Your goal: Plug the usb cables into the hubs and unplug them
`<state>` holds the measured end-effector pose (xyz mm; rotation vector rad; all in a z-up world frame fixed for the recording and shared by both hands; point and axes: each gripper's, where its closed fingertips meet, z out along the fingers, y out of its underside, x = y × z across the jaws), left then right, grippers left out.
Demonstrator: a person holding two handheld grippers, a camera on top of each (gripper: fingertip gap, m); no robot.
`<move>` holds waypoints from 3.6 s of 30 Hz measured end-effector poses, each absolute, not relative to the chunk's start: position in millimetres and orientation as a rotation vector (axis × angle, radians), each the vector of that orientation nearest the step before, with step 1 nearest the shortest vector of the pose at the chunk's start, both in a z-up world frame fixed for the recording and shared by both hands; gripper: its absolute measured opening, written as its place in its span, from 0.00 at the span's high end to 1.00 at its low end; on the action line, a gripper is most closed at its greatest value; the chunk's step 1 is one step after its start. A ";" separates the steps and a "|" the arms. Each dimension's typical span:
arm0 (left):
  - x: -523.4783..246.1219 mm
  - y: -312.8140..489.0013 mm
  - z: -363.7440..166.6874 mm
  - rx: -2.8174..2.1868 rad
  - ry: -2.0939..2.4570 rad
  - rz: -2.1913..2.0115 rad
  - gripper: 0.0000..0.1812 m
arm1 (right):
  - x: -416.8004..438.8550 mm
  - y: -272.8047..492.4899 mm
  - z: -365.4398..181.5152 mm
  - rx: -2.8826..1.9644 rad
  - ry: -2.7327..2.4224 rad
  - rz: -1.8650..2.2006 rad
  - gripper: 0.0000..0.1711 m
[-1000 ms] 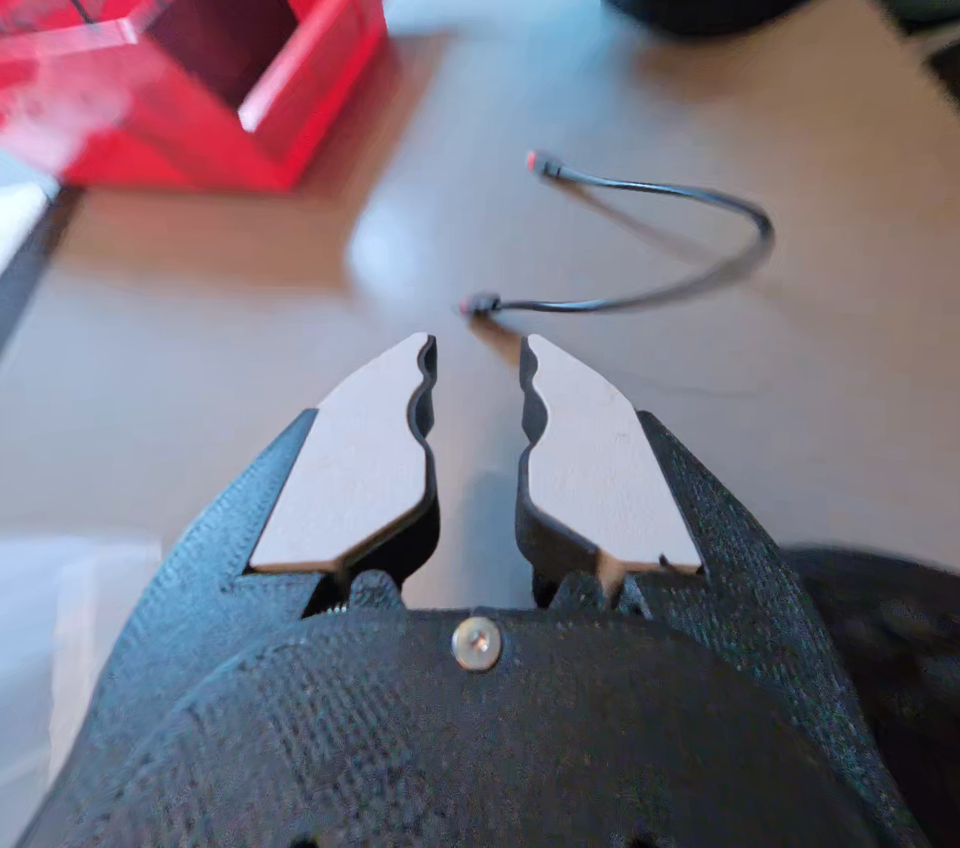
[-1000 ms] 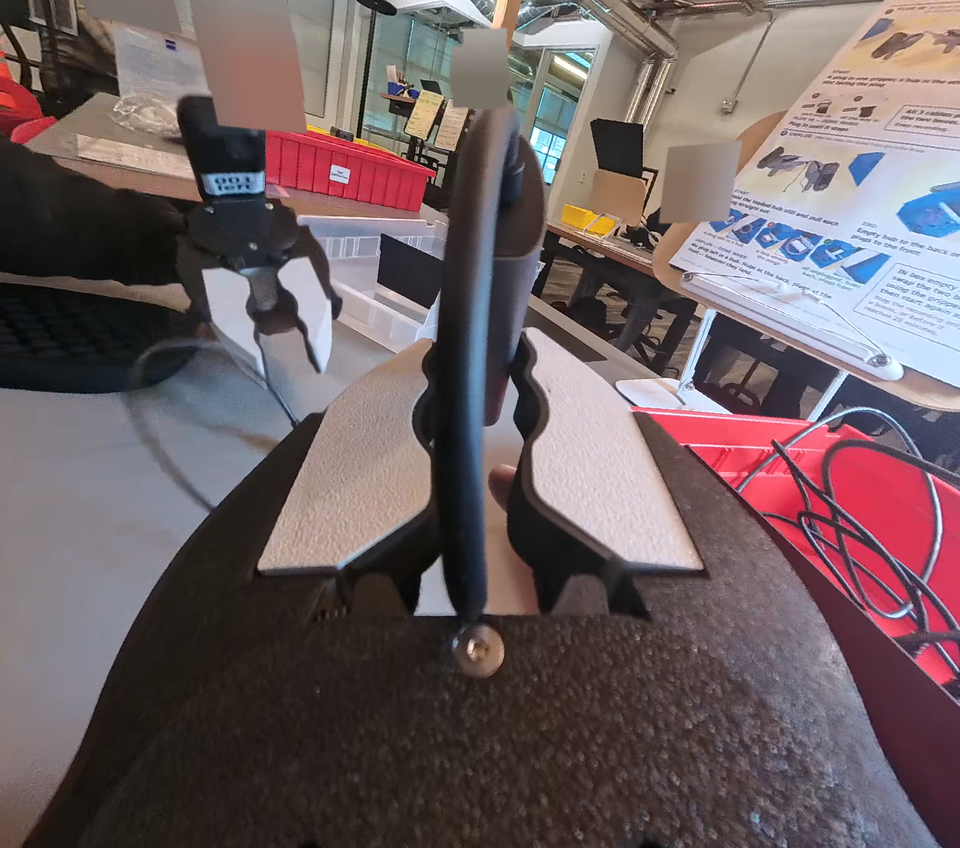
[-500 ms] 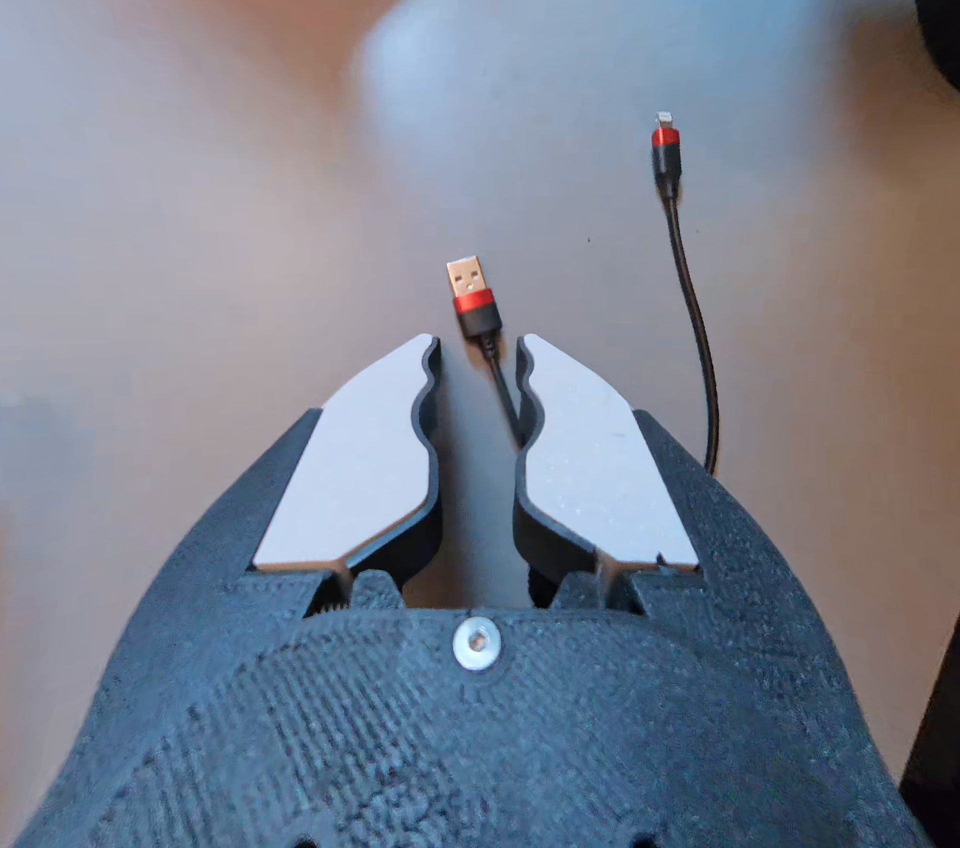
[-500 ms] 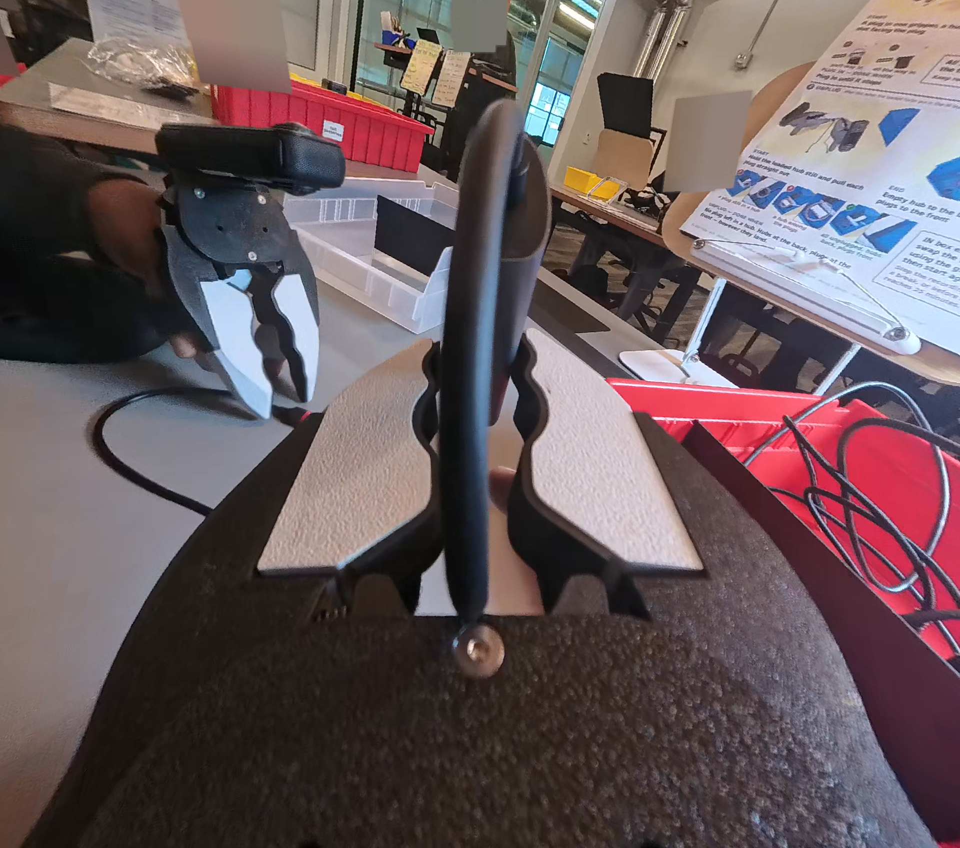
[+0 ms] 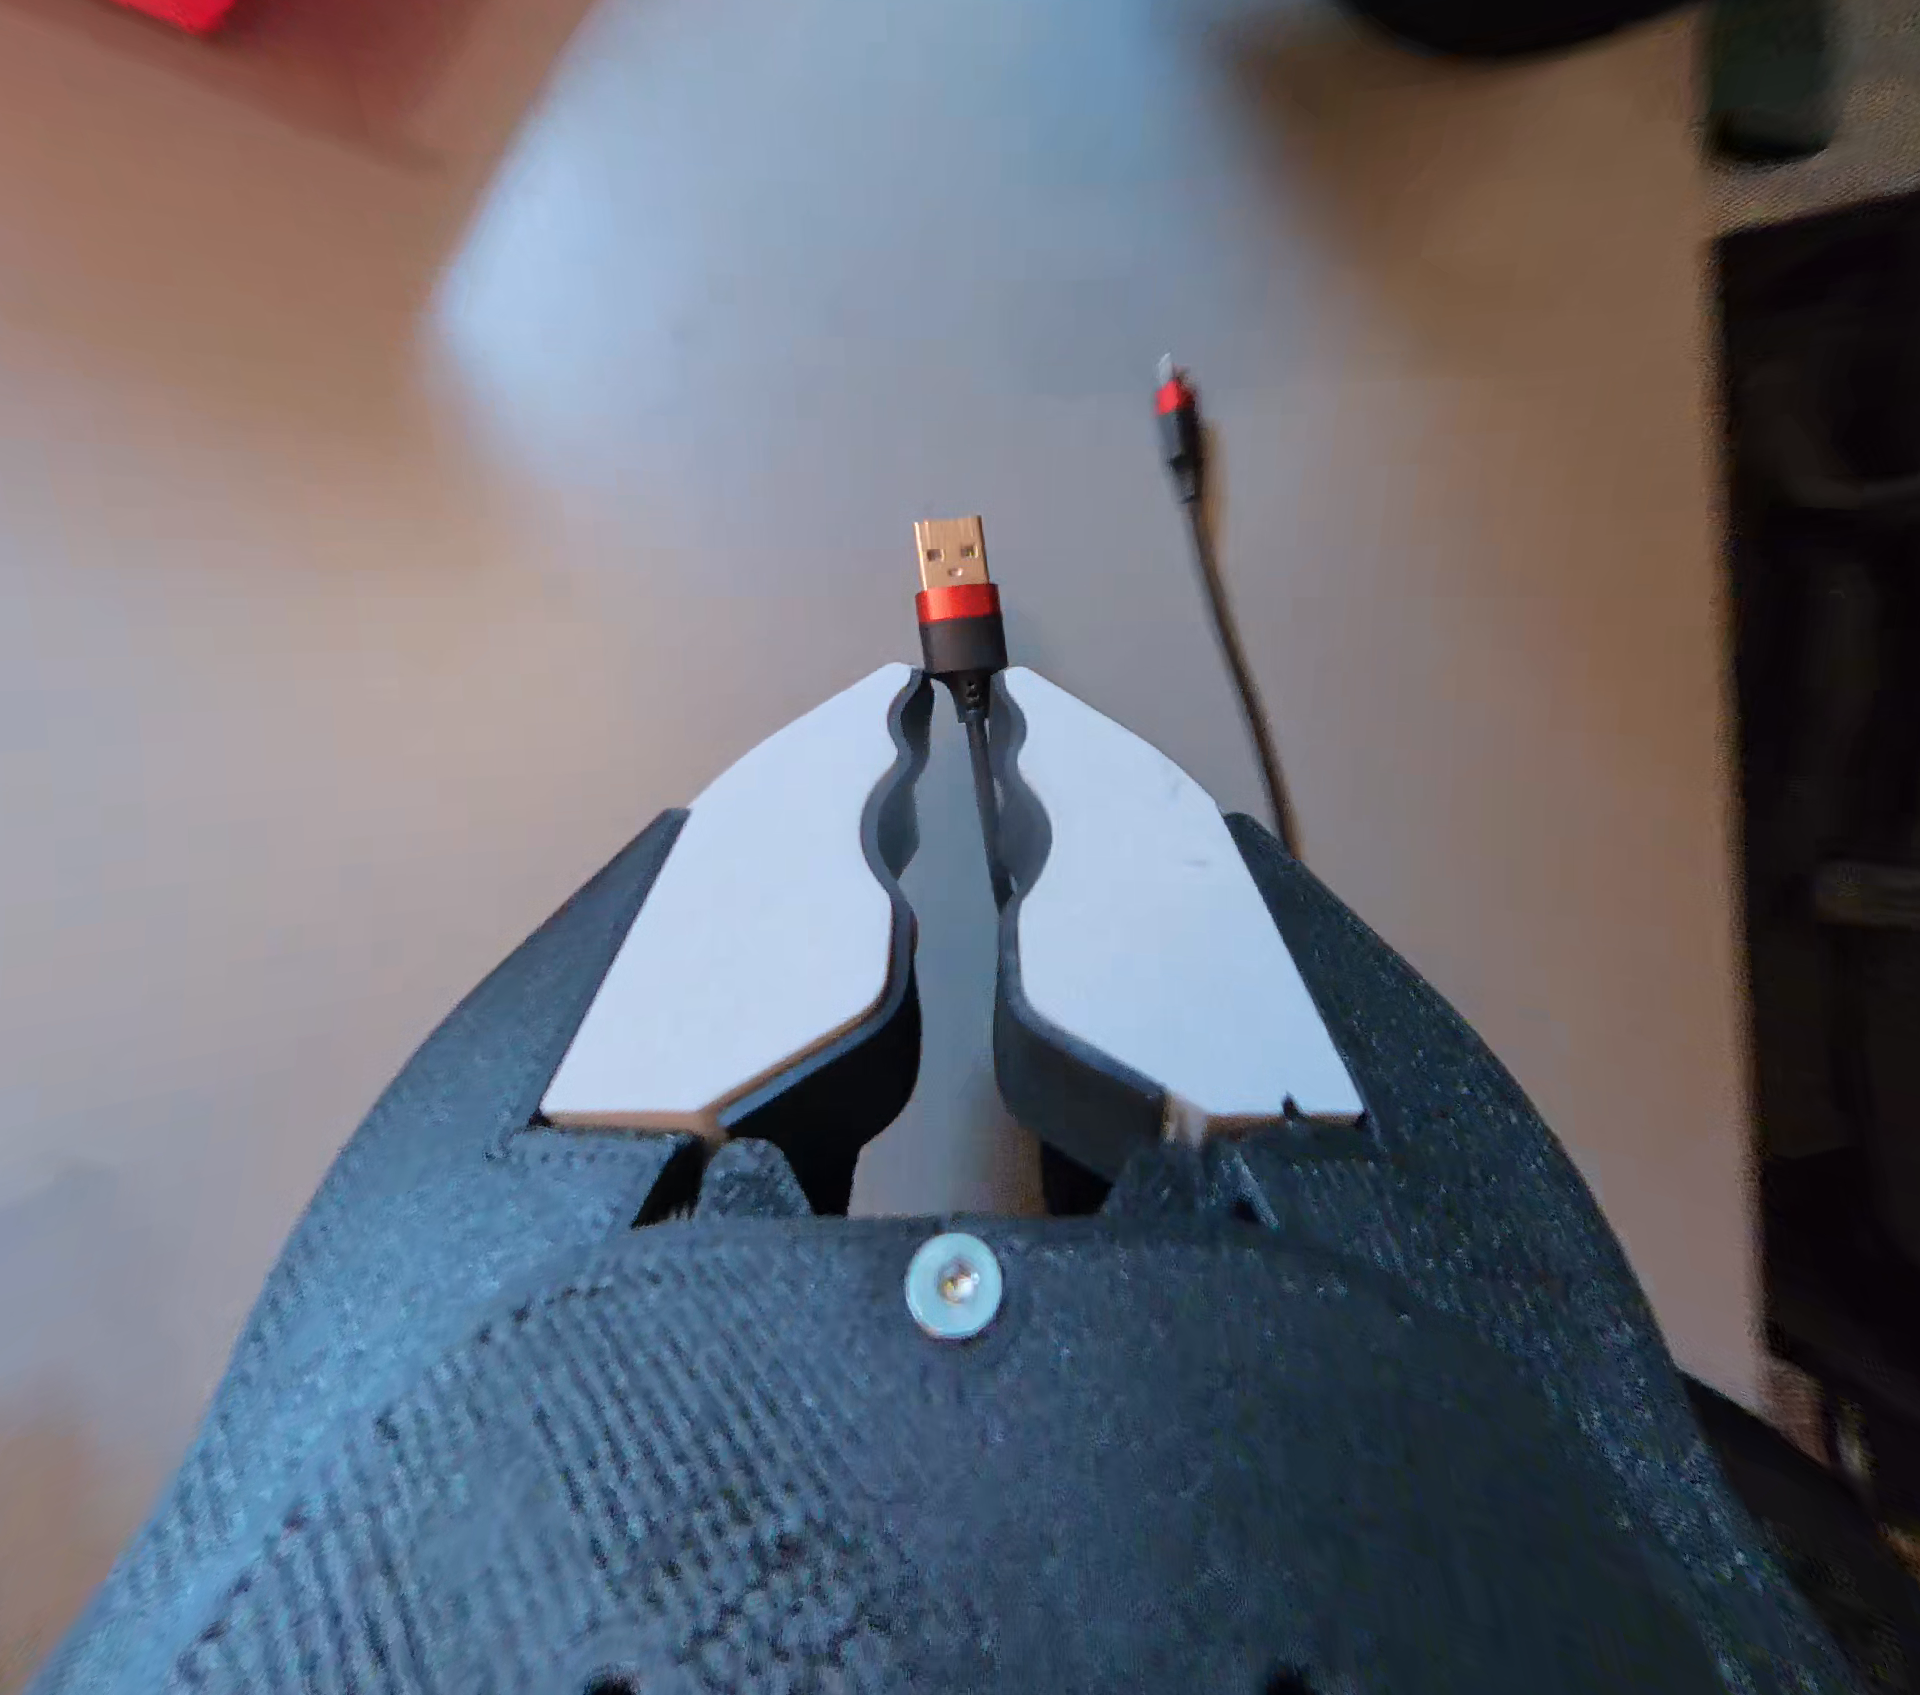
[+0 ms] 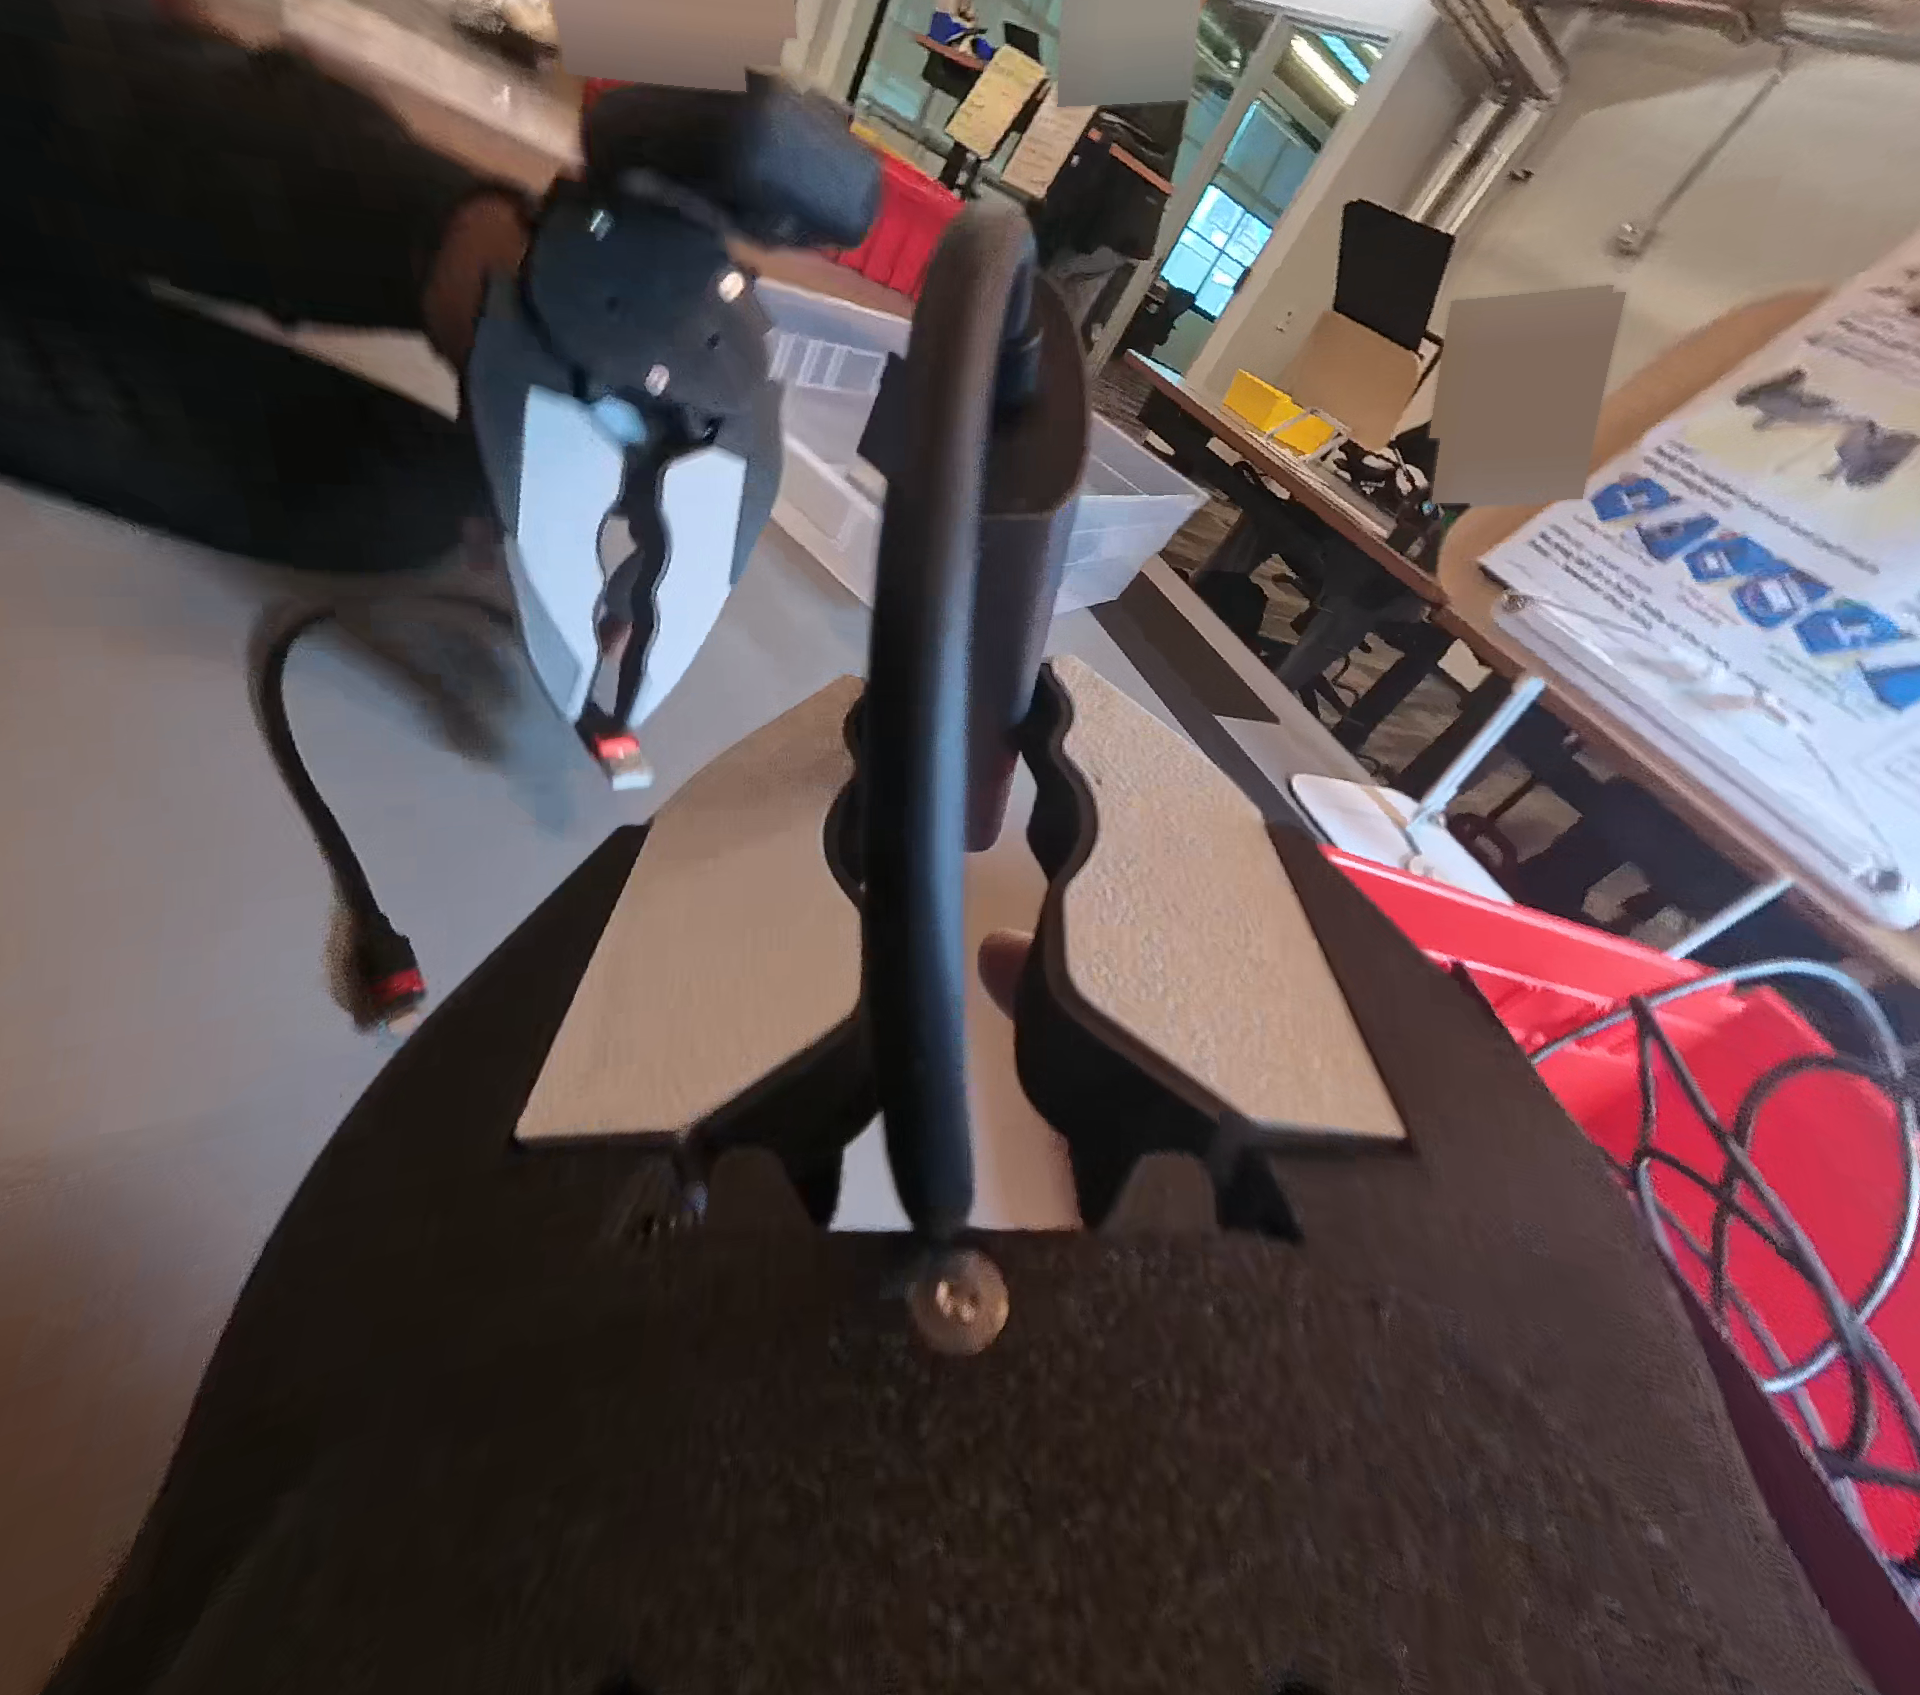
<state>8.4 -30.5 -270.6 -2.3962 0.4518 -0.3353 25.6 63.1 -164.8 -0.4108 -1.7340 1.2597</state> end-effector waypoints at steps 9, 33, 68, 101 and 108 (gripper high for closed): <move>37.5 -28.9 -215.8 -2.348 0.428 -0.733 0.94 | 31.8 27.3 -200.4 -0.069 -1.853 0.877 0.85; 65.3 -42.4 -207.3 -2.427 0.470 -0.980 0.94 | 38.0 2.6 -224.3 0.153 -1.875 0.651 0.85; 59.9 -5.3 -204.4 -2.148 0.004 -1.106 0.95 | 15.0 38.0 -232.1 -0.120 -1.939 0.342 0.84; 56.5 -14.0 -234.6 -2.432 0.045 -0.856 0.93 | 10.0 35.2 -249.0 -0.068 -1.979 0.241 0.85; 52.8 -9.2 -225.1 -2.378 0.060 -0.881 0.94 | 11.1 37.8 -246.6 -0.156 -2.000 0.357 0.86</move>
